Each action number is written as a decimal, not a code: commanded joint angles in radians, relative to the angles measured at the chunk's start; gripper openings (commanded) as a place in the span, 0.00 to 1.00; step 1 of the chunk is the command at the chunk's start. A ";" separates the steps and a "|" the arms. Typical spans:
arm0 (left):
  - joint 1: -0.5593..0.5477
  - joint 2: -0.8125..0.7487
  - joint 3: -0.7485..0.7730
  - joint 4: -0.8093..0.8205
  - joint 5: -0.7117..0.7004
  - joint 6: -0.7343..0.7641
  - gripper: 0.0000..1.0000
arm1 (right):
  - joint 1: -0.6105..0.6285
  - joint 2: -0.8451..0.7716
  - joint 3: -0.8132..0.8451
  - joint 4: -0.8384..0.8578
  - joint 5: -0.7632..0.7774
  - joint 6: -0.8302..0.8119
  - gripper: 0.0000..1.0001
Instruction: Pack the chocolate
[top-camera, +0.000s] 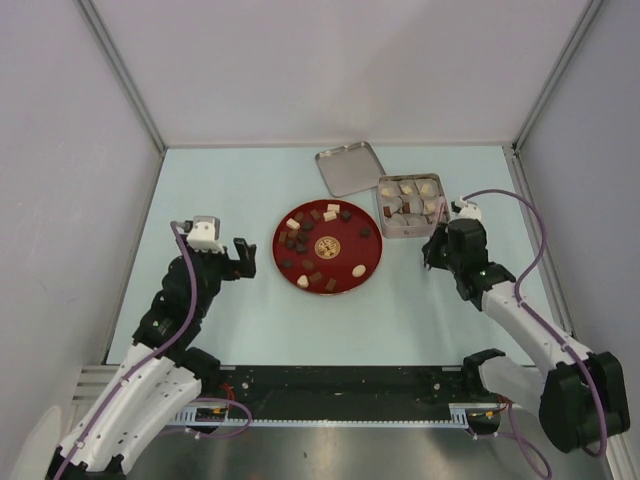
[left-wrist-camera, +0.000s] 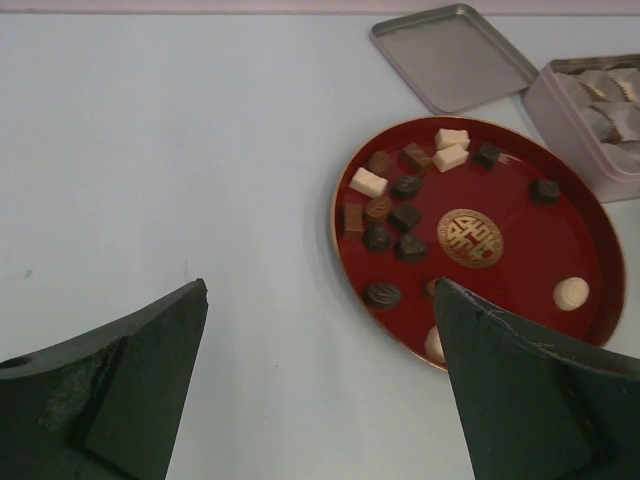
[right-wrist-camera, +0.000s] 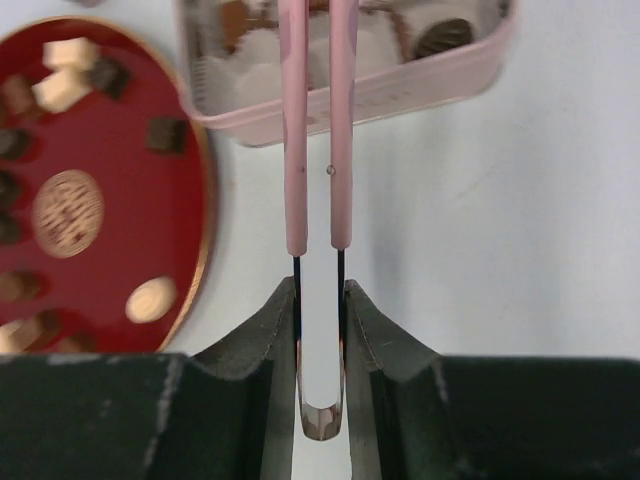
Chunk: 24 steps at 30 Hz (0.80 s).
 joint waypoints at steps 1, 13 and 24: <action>-0.004 0.027 0.017 0.055 0.151 -0.097 1.00 | 0.030 -0.125 0.002 -0.013 -0.138 -0.046 0.04; -0.105 0.334 0.075 0.420 0.433 -0.415 1.00 | 0.191 -0.102 0.062 0.033 -0.529 -0.075 0.03; -0.334 0.672 0.257 0.565 0.326 -0.576 1.00 | 0.279 -0.032 0.091 0.048 -0.702 -0.097 0.04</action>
